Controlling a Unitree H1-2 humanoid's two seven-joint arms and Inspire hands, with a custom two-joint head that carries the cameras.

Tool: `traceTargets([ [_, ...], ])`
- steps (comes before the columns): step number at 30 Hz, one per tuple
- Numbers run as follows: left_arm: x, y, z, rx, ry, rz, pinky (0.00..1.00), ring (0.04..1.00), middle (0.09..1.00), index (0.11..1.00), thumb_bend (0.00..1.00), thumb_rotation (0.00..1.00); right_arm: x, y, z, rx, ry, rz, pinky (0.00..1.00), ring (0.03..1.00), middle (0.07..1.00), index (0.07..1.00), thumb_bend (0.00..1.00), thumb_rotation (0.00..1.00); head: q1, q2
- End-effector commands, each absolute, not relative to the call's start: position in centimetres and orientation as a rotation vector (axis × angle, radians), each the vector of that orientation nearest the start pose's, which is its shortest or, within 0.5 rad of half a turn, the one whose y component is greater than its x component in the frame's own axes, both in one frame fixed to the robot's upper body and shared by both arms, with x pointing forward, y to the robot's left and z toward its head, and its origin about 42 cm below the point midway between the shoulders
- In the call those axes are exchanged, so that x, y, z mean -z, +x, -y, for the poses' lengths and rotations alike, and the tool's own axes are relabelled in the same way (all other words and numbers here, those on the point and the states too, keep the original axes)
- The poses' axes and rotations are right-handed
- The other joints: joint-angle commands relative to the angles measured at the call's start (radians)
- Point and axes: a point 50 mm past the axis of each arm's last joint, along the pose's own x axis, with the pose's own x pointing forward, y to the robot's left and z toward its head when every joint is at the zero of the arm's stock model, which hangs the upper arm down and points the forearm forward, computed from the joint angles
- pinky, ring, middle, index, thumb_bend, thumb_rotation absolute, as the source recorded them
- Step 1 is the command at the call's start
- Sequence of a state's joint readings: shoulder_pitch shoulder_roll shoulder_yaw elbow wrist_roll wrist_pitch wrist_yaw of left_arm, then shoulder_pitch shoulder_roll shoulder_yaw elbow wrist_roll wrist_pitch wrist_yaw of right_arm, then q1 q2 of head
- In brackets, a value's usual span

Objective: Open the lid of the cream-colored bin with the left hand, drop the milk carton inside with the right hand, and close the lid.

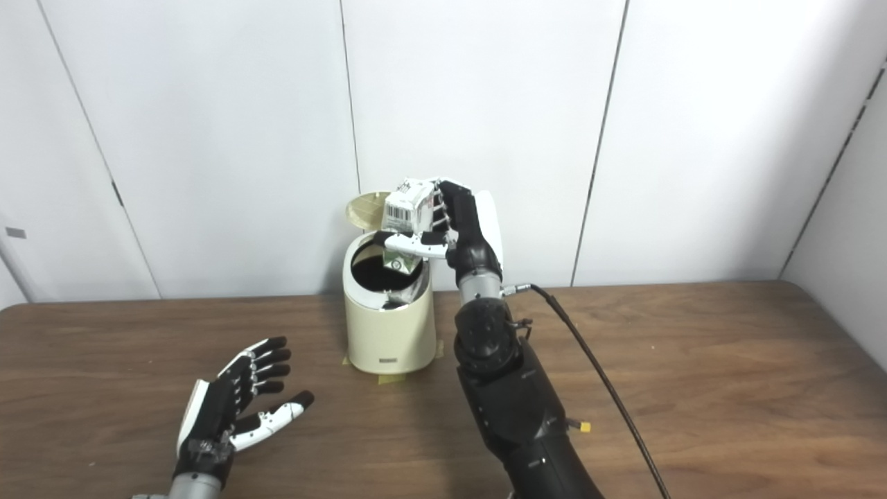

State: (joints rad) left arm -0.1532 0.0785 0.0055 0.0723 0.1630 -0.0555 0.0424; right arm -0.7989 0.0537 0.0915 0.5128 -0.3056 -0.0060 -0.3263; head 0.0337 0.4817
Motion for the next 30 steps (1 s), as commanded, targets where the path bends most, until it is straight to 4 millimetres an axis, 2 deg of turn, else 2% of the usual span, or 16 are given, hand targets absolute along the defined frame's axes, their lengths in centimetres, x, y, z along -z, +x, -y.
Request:
traceTargets([
  [1, -14.6, 34.1, -22.5, -0.026, 0.237, 0.220, 0.71, 0.753, 0.783, 0.802, 0.68, 0.08, -30.1, 49.7, 8.1, 0.033, -0.309, 0.497, 0.29, 0.379, 0.486, 0.551, 0.51, 0.00, 0.001, 0.003],
  [13, -14.9, 34.0, -21.9, -0.035, 0.231, 0.220, 0.71, 0.755, 0.781, 0.800, 0.68, 0.07, -28.1, 50.1, 7.1, 0.029, -0.306, 0.482, 0.29, 0.380, 0.488, 0.550, 0.51, 0.00, 0.014, 0.011],
  [18, -15.0, 34.0, -21.7, -0.036, 0.235, 0.224, 0.70, 0.750, 0.781, 0.799, 0.69, 0.09, -27.9, 50.0, 7.5, 0.036, -0.310, 0.489, 0.30, 0.378, 0.485, 0.555, 0.51, 0.00, 0.018, 0.011],
  [22, -14.9, 34.1, -21.7, -0.033, 0.233, 0.223, 0.70, 0.750, 0.780, 0.799, 0.69, 0.09, -28.5, 49.7, 8.3, 0.045, -0.291, 0.507, 0.30, 0.382, 0.486, 0.548, 0.51, 0.00, 0.017, 0.012],
  [30, -14.6, 34.4, -22.3, -0.033, 0.243, 0.223, 0.71, 0.749, 0.782, 0.800, 0.68, 0.09, -31.6, 48.4, 10.9, 0.048, -0.270, 0.634, 0.29, 0.384, 0.484, 0.548, 0.51, 0.00, 0.004, 0.010],
])
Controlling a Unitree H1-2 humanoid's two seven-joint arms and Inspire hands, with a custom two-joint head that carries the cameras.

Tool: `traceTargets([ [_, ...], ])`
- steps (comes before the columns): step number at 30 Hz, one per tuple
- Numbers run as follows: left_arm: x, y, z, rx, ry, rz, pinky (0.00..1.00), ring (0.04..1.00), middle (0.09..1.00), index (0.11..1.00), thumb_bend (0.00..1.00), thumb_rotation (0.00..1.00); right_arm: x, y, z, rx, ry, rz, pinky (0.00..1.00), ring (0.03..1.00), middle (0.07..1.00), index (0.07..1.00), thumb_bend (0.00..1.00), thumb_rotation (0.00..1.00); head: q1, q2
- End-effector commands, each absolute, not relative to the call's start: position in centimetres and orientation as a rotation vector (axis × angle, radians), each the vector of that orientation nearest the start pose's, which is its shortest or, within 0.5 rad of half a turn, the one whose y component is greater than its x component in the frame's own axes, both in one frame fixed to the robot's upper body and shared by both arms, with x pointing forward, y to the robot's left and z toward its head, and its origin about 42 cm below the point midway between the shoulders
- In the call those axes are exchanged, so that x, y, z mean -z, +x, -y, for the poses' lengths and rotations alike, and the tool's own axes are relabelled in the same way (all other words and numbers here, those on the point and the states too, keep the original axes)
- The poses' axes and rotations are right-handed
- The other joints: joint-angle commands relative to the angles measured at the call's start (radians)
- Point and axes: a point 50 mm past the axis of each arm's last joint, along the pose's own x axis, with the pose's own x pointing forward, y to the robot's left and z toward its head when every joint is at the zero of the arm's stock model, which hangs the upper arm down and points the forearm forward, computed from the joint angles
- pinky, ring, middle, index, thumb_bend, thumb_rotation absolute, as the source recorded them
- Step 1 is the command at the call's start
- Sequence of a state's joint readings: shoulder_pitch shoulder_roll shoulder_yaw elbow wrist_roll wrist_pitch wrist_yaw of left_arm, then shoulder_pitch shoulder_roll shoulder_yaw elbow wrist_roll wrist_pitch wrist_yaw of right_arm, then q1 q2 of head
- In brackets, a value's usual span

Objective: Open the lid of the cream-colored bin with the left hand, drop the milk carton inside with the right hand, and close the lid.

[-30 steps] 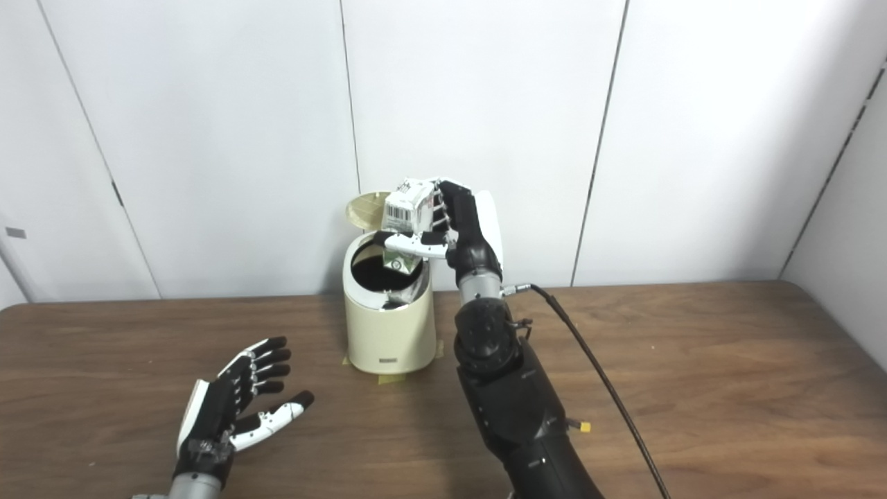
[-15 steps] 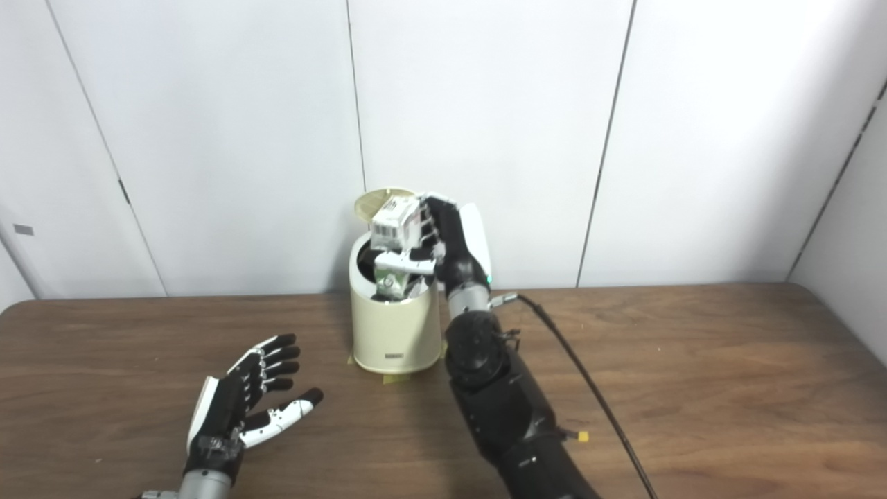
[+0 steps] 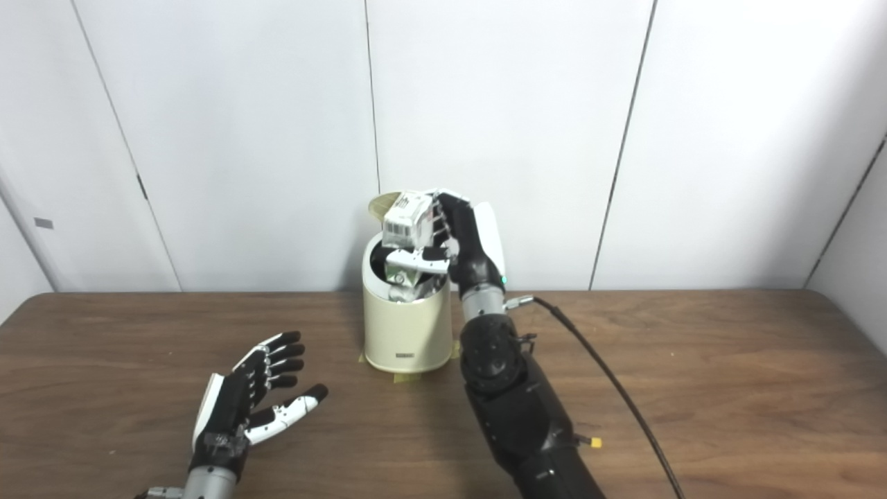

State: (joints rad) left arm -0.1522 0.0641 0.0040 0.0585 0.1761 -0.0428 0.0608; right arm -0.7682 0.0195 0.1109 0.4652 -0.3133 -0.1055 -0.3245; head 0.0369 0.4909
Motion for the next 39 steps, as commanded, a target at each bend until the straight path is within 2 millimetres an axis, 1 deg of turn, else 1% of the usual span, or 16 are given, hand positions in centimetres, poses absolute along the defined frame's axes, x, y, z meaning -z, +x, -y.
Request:
traceTargets([
  [1, -14.6, 34.4, -22.3, -0.034, 0.241, 0.221, 0.71, 0.746, 0.781, 0.799, 0.69, 0.09, -32.0, 48.1, 11.3, 0.046, -0.267, 0.650, 0.29, 0.389, 0.483, 0.543, 0.51, 0.00, 0.000, 0.000],
  [4, -14.4, 34.5, -22.5, -0.030, 0.240, 0.214, 0.70, 0.744, 0.779, 0.798, 0.69, 0.08, -32.8, 47.4, 12.3, 0.046, -0.274, 0.687, 0.30, 0.396, 0.487, 0.542, 0.51, 0.00, -0.004, -0.003],
  [6, -14.2, 34.6, -22.6, -0.024, 0.240, 0.212, 0.71, 0.753, 0.785, 0.803, 0.68, 0.07, -32.9, 46.9, 12.6, 0.044, -0.265, 0.695, 0.30, 0.397, 0.489, 0.542, 0.51, 0.00, -0.008, -0.005],
  [11, -14.0, 34.7, -23.0, -0.020, 0.246, 0.207, 0.70, 0.750, 0.784, 0.803, 0.68, 0.07, -32.5, 46.6, 12.6, 0.037, -0.260, 0.702, 0.30, 0.398, 0.494, 0.542, 0.51, 0.00, -0.017, -0.007],
  [18, -13.9, 34.6, -23.0, -0.014, 0.242, 0.200, 0.68, 0.734, 0.777, 0.800, 0.68, 0.07, -31.9, 46.6, 12.3, 0.034, -0.258, 0.673, 0.31, 0.393, 0.491, 0.543, 0.51, 0.00, -0.017, -0.005],
  [27, -13.9, 34.5, -22.8, -0.014, 0.237, 0.200, 0.67, 0.732, 0.778, 0.800, 0.69, 0.07, -31.6, 47.1, 12.1, 0.027, -0.268, 0.656, 0.31, 0.384, 0.486, 0.551, 0.51, 0.00, -0.008, -0.003],
  [34, -13.9, 34.4, -22.6, -0.016, 0.229, 0.200, 0.68, 0.734, 0.780, 0.800, 0.69, 0.06, -30.9, 48.3, 11.2, 0.024, -0.317, 0.649, 0.30, 0.388, 0.486, 0.546, 0.51, 0.00, 0.005, 0.000],
  [39, -14.0, 34.3, -22.5, -0.017, 0.214, 0.195, 0.68, 0.744, 0.788, 0.804, 0.68, 0.05, -30.7, 49.2, 10.2, 0.017, -0.329, 0.628, 0.30, 0.384, 0.490, 0.548, 0.51, 0.00, 0.008, 0.003],
])
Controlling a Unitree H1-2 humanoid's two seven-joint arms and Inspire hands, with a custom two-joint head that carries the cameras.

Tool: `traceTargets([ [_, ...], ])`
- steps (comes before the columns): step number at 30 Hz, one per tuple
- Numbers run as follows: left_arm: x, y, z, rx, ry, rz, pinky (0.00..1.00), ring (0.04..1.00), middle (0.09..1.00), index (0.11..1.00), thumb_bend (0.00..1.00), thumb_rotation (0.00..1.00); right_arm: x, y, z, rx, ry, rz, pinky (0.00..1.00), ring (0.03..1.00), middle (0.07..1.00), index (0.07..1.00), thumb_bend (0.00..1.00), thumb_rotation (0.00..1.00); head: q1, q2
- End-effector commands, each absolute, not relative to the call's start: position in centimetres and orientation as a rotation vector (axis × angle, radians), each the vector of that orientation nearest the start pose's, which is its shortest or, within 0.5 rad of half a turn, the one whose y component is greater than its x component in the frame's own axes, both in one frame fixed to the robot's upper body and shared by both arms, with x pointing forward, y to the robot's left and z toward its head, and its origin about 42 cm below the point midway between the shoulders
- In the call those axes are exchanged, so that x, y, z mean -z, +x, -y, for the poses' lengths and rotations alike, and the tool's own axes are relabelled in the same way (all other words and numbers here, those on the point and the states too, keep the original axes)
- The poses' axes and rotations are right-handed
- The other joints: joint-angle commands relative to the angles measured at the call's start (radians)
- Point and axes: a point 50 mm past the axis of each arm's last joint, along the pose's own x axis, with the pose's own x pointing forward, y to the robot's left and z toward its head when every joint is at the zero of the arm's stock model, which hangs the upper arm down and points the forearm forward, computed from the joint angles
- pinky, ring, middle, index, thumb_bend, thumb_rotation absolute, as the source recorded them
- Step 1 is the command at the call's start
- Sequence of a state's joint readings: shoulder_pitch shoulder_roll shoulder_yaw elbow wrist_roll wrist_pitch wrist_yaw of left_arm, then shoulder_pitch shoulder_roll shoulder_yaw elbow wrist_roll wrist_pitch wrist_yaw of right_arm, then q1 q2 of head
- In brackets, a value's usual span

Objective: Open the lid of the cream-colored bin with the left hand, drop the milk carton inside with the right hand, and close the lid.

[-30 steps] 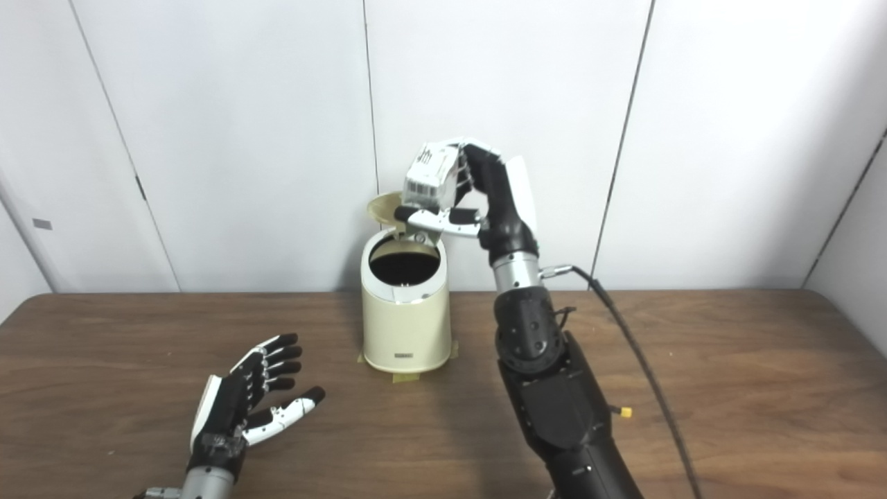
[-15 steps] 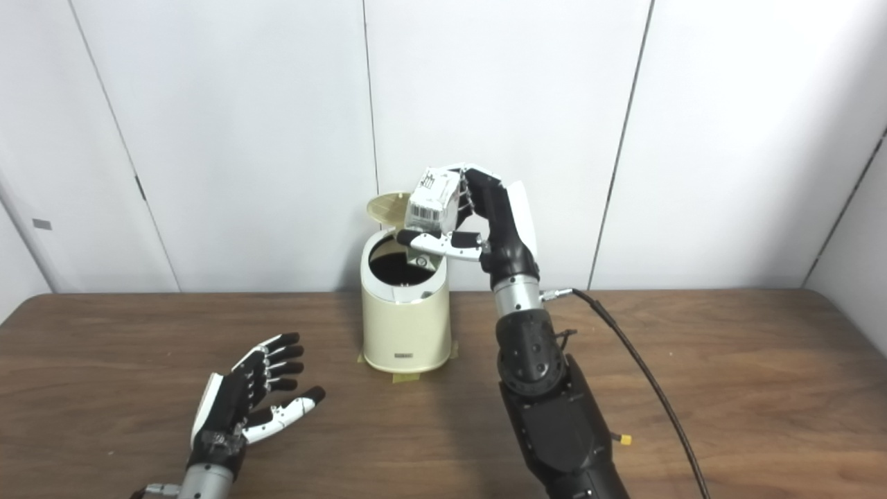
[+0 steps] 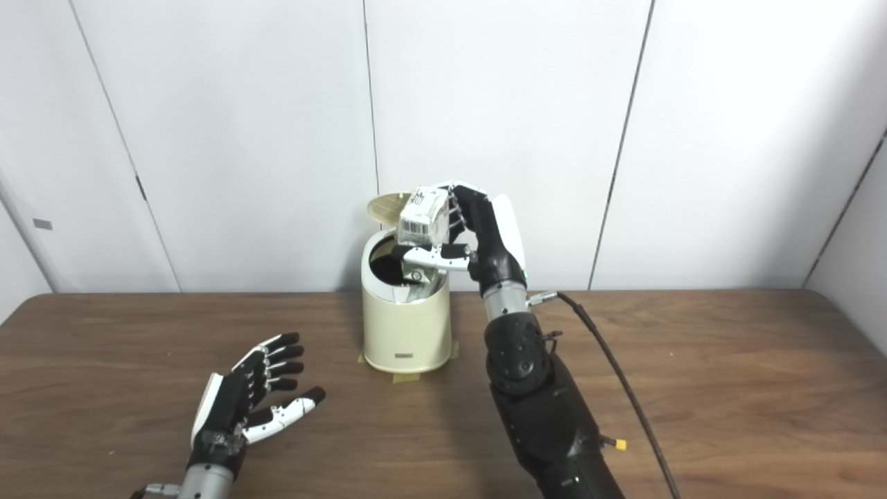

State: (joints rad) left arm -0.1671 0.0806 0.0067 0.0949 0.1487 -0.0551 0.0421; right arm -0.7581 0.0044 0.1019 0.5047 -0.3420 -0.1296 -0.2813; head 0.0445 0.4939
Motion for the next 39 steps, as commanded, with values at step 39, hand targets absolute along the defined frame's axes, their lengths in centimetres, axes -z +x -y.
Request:
traceTargets([
  [39, -14.4, 33.7, -22.4, -0.016, 0.206, 0.204, 0.65, 0.736, 0.783, 0.797, 0.68, 0.04, -26.7, 50.8, 8.6, 0.035, -0.437, 0.621, 0.30, 0.377, 0.489, 0.554, 0.51, 0.00, 0.003, 0.019],
])
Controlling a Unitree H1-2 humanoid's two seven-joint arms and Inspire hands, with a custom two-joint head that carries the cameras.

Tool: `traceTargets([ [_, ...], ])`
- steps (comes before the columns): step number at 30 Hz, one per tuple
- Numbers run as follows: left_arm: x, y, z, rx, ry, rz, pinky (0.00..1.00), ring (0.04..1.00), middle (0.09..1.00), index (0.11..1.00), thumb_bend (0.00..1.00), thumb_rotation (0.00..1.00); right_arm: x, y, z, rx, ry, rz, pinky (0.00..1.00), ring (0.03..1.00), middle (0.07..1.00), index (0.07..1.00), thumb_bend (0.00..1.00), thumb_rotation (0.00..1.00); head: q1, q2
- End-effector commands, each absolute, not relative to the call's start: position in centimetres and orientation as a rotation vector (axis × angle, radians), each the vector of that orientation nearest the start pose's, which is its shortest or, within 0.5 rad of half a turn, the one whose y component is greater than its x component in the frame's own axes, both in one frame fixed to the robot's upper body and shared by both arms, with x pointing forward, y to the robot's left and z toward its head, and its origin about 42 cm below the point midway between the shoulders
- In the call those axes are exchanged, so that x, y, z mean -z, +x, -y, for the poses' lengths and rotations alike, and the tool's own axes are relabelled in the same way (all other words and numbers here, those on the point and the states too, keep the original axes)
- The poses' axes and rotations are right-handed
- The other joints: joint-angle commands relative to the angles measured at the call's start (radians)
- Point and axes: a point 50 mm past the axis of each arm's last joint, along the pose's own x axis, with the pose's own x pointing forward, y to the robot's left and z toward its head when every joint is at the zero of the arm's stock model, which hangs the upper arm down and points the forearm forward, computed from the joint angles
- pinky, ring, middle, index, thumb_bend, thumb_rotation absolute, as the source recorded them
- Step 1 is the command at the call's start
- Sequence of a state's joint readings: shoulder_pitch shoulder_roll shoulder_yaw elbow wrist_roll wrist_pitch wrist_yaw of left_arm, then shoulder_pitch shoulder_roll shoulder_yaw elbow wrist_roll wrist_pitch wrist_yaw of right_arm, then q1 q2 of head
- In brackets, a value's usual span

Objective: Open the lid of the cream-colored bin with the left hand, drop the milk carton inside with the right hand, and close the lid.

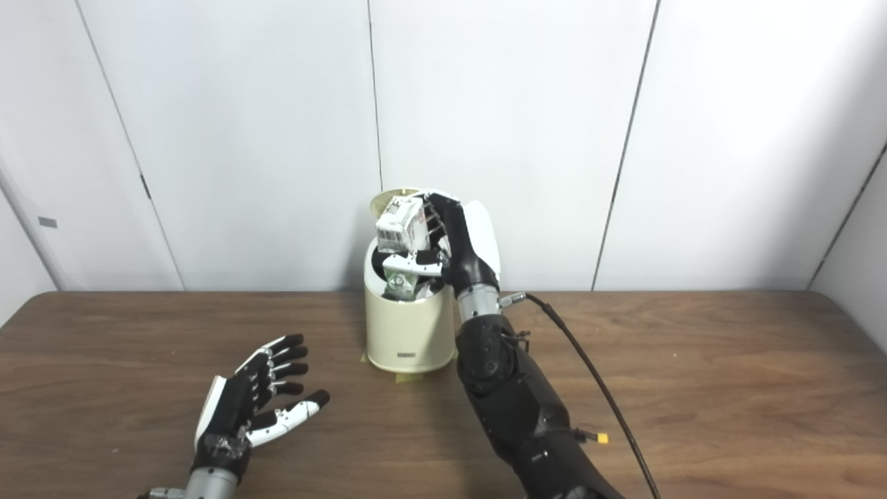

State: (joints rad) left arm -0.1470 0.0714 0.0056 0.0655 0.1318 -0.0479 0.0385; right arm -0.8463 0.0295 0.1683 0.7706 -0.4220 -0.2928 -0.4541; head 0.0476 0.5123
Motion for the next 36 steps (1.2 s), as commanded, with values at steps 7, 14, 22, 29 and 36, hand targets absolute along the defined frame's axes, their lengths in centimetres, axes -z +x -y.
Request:
traceTargets([
  [7, -14.4, 33.6, -22.4, -0.015, 0.201, 0.195, 0.65, 0.745, 0.788, 0.803, 0.68, 0.05, -25.8, 50.8, 9.1, 0.031, -0.482, 0.703, 0.30, 0.379, 0.487, 0.549, 0.51, 0.00, 0.001, 0.007],
  [14, -14.5, 33.5, -22.4, -0.017, 0.210, 0.197, 0.66, 0.745, 0.787, 0.802, 0.69, 0.07, -25.4, 51.0, 9.4, 0.047, -0.521, 0.730, 0.30, 0.386, 0.486, 0.533, 0.51, 0.00, 0.001, 0.009],
  [22, -14.6, 33.4, -22.5, -0.015, 0.212, 0.200, 0.65, 0.737, 0.782, 0.798, 0.68, 0.05, -25.4, 51.2, 9.7, 0.046, -0.539, 0.732, 0.32, 0.391, 0.492, 0.528, 0.51, 0.00, 0.001, 0.012],
  [29, -14.6, 33.4, -22.5, -0.017, 0.220, 0.200, 0.64, 0.731, 0.779, 0.795, 0.67, 0.04, -25.1, 51.3, 9.7, 0.044, -0.557, 0.729, 0.32, 0.390, 0.494, 0.528, 0.51, 0.00, 0.002, 0.013],
  [36, -14.6, 33.2, -22.4, -0.014, 0.207, 0.205, 0.64, 0.729, 0.773, 0.793, 0.68, 0.04, -24.6, 51.5, 9.8, 0.041, -0.592, 0.722, 0.33, 0.392, 0.493, 0.526, 0.51, 0.00, 0.008, 0.018],
])
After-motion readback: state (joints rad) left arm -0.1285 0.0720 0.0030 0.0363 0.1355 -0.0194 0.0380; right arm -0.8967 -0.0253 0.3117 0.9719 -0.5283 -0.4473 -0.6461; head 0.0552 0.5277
